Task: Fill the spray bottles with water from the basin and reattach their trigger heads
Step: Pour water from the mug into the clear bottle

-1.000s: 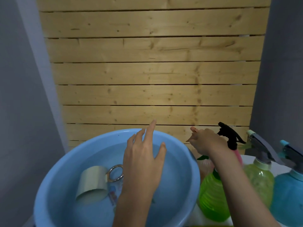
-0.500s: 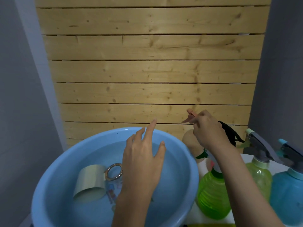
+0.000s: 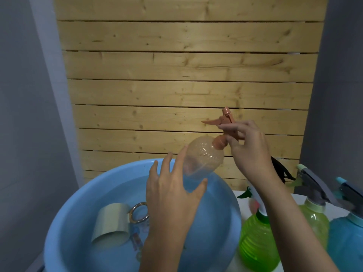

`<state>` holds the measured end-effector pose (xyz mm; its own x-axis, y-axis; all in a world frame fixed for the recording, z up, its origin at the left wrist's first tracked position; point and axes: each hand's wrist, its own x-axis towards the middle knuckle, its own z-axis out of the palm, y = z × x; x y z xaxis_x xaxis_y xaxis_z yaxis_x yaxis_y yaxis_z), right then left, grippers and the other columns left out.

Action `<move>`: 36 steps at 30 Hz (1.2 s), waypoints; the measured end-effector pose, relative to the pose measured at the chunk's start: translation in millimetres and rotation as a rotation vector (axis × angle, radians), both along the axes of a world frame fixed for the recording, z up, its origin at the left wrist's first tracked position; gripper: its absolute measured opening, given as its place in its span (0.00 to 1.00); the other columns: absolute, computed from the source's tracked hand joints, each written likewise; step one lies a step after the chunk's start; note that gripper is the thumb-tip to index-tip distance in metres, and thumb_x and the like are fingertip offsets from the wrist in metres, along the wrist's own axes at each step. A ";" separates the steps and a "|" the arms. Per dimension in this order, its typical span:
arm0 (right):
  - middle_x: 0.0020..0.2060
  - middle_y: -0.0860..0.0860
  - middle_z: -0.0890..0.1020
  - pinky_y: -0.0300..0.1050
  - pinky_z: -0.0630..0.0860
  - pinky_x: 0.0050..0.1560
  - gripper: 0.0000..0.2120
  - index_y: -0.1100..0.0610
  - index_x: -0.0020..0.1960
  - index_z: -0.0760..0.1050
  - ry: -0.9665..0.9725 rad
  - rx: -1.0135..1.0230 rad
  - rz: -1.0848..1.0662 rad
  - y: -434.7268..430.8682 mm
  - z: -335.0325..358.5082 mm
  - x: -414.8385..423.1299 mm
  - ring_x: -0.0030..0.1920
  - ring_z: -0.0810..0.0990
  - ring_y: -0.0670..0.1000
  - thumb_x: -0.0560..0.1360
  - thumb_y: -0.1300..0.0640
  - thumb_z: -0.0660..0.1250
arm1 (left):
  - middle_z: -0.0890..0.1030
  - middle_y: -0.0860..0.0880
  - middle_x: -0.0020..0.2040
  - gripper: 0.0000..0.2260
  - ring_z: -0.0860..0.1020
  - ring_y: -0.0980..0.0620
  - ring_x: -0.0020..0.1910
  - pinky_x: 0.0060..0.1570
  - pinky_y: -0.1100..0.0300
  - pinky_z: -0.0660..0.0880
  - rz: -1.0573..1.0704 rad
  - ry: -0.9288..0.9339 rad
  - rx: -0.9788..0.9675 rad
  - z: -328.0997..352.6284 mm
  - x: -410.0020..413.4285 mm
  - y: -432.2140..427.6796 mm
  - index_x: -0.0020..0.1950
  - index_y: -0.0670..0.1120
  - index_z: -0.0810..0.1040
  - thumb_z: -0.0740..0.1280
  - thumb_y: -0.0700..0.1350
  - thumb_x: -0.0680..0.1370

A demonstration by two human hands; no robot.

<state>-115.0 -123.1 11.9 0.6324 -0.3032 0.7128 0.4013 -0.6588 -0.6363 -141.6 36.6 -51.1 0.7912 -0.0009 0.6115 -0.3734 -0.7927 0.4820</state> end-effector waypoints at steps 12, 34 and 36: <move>0.59 0.53 0.80 0.45 0.82 0.49 0.14 0.58 0.53 0.82 0.409 0.578 0.646 12.2 -5.2 -12.4 0.54 0.82 0.53 0.75 0.72 0.65 | 0.49 0.52 0.76 0.55 0.47 0.45 0.76 0.73 0.39 0.43 0.242 0.093 0.227 10.7 -5.9 17.8 0.70 0.66 0.30 0.70 0.71 0.61; 0.44 0.45 0.83 0.31 0.73 0.49 0.27 0.51 0.63 0.77 0.483 0.236 0.684 7.1 -18.2 -4.5 0.26 0.69 0.41 0.68 0.70 0.73 | 0.64 0.58 0.69 0.45 0.65 0.49 0.65 0.62 0.57 0.64 0.256 0.058 0.195 1.0 0.2 39.6 0.72 0.62 0.57 0.77 0.50 0.60; 0.43 0.42 0.84 0.28 0.72 0.43 0.28 0.52 0.64 0.76 0.460 0.228 0.711 5.2 -18.9 -4.5 0.29 0.66 0.43 0.67 0.70 0.73 | 0.65 0.58 0.69 0.46 0.65 0.48 0.65 0.62 0.57 0.64 0.248 0.049 0.175 0.4 0.3 39.7 0.72 0.62 0.58 0.78 0.50 0.60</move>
